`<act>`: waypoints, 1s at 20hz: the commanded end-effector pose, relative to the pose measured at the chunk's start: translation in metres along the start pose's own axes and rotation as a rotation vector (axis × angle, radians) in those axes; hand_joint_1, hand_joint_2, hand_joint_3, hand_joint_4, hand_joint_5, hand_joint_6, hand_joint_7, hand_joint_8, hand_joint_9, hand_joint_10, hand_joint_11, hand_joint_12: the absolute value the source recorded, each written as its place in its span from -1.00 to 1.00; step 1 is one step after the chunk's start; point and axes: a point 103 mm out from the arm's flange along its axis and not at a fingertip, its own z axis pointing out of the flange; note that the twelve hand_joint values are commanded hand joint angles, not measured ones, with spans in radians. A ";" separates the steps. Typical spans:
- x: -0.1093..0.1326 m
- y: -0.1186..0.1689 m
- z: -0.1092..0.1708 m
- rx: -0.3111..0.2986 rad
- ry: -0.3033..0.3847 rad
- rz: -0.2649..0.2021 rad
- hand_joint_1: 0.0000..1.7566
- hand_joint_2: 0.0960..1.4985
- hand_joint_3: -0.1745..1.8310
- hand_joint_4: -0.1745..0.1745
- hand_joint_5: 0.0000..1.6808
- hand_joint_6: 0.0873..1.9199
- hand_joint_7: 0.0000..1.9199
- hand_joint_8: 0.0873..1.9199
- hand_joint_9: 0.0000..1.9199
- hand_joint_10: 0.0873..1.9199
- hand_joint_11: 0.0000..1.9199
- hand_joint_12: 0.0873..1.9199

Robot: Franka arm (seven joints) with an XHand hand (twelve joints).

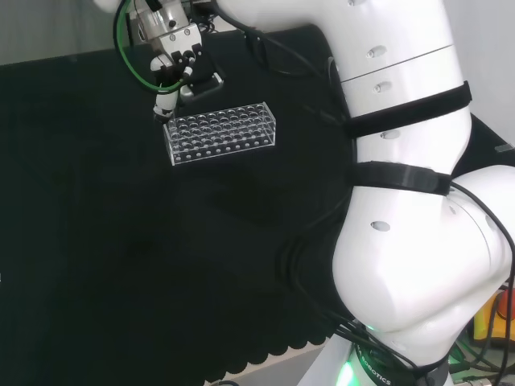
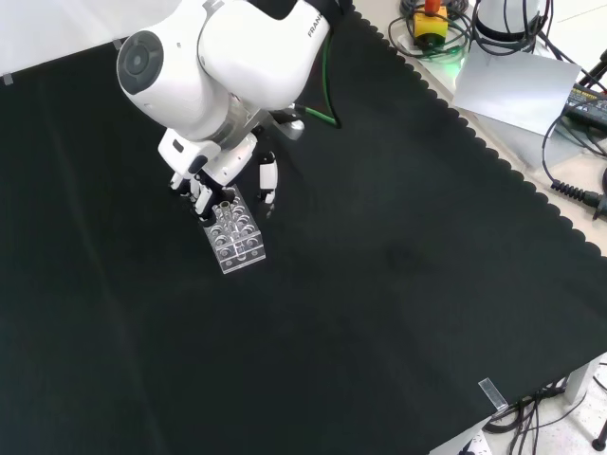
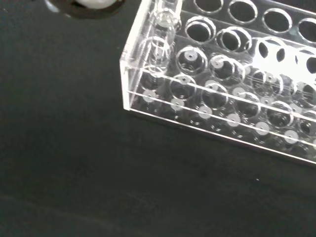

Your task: Pick up the test tube.

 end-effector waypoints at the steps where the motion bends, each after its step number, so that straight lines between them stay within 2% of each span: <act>1: 0.007 0.002 -0.002 -0.019 0.031 0.006 -0.06 0.00 -0.48 -0.99 -0.33 -0.33 0.13 -0.16 -0.14 -0.32 -0.76 0.55; 4: 0.008 0.003 -0.002 -0.047 0.029 0.010 -0.03 -0.03 -0.43 -1.00 -0.24 -0.30 0.19 -0.19 -0.08 -0.36 -0.71 0.52; 8: 0.012 0.004 -0.002 -0.124 0.040 0.024 0.09 -0.09 -0.34 -1.00 0.07 -0.34 0.41 -0.31 0.11 -0.45 -0.55 0.44; 9: 0.012 0.004 -0.001 -0.144 0.049 0.028 0.17 -0.01 -0.40 -0.77 0.19 -0.32 0.47 -0.36 0.17 -0.47 -0.50 0.43; 10: 0.013 0.005 -0.001 -0.172 0.075 0.037 0.24 0.05 -0.47 -0.64 0.29 -0.33 0.54 -0.41 0.23 -0.49 -0.45 0.40; 11: 0.012 0.005 -0.001 -0.208 0.120 0.056 0.29 0.07 -0.50 -0.68 0.38 -0.38 0.60 -0.47 0.30 -0.53 -0.39 0.37; 12: 0.011 0.004 -0.002 -0.242 0.164 0.073 0.33 0.06 -0.50 -0.80 0.45 -0.44 0.66 -0.53 0.39 -0.58 -0.33 0.34; 15: 0.008 0.002 -0.007 -0.337 0.267 0.100 0.38 -0.08 -0.37 -0.98 0.60 -0.61 0.80 -0.65 0.60 -0.69 -0.09 0.21; 18: 0.006 -0.001 -0.017 -0.401 0.311 0.096 0.39 -0.18 -0.27 -1.00 0.66 -0.67 0.87 -0.71 0.72 -0.76 0.16 0.05; 20: 0.005 -0.003 -0.024 -0.425 0.317 0.091 0.39 -0.20 -0.25 -1.00 0.67 -0.68 0.89 -0.72 0.77 -0.78 0.29 -0.04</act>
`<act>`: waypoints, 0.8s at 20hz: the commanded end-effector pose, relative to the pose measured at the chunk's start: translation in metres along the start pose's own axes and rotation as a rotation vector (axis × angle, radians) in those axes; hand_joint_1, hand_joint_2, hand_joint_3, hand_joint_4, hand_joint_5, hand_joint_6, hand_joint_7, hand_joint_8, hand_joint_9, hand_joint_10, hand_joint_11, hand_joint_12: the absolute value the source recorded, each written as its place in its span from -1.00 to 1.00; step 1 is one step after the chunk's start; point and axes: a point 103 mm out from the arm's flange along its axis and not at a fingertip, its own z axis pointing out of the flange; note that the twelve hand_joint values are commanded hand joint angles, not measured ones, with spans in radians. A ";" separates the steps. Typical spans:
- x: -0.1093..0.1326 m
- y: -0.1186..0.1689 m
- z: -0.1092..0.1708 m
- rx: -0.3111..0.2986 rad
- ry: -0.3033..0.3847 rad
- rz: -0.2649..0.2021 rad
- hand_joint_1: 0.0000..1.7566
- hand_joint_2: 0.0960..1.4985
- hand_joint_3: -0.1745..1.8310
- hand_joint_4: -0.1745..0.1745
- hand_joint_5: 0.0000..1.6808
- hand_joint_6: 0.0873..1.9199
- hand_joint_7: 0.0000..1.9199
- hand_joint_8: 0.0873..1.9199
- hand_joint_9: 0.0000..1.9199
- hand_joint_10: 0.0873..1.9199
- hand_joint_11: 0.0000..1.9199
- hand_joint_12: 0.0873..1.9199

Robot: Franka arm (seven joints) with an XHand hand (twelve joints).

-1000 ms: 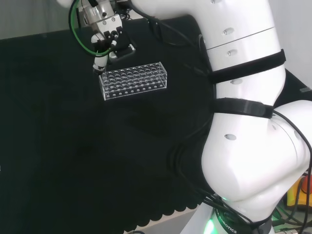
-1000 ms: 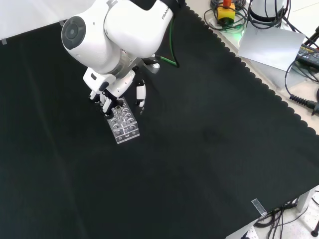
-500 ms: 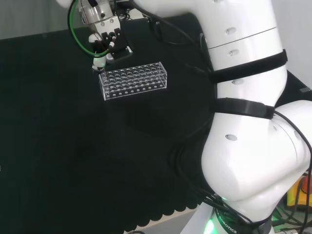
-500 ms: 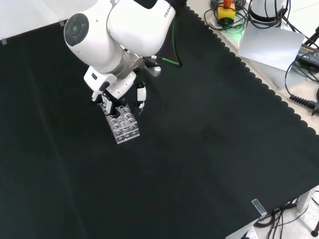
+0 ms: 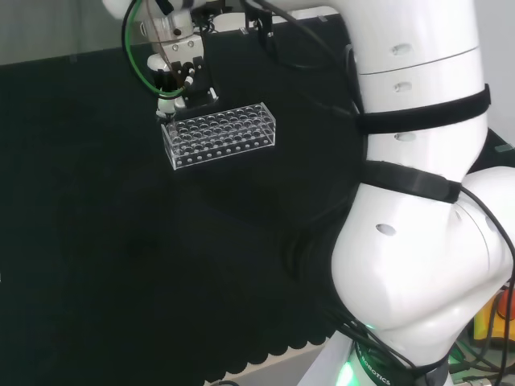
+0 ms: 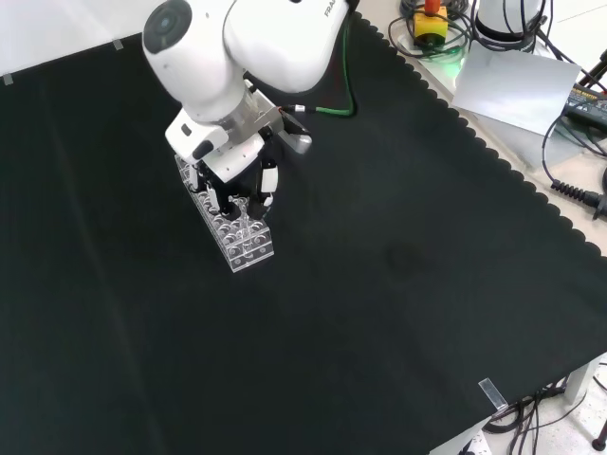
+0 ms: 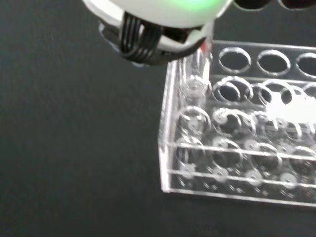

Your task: Pick up the test tube.

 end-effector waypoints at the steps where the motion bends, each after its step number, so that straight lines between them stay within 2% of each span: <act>1: -0.005 -0.002 -0.035 -0.214 0.163 0.048 0.40 -0.20 -0.24 -1.00 0.67 -0.68 0.90 -0.72 0.79 -0.79 0.33 -0.07; 9: -0.014 -0.010 -0.066 -0.246 0.171 0.042 0.40 -0.23 -0.21 -1.00 0.68 -0.68 0.94 -0.71 0.83 -0.80 0.39 -0.12; 16: -0.029 -0.026 -0.112 -0.277 0.215 0.065 0.40 -0.23 -0.21 -1.00 0.68 -0.68 0.94 -0.70 0.84 -0.79 0.39 -0.13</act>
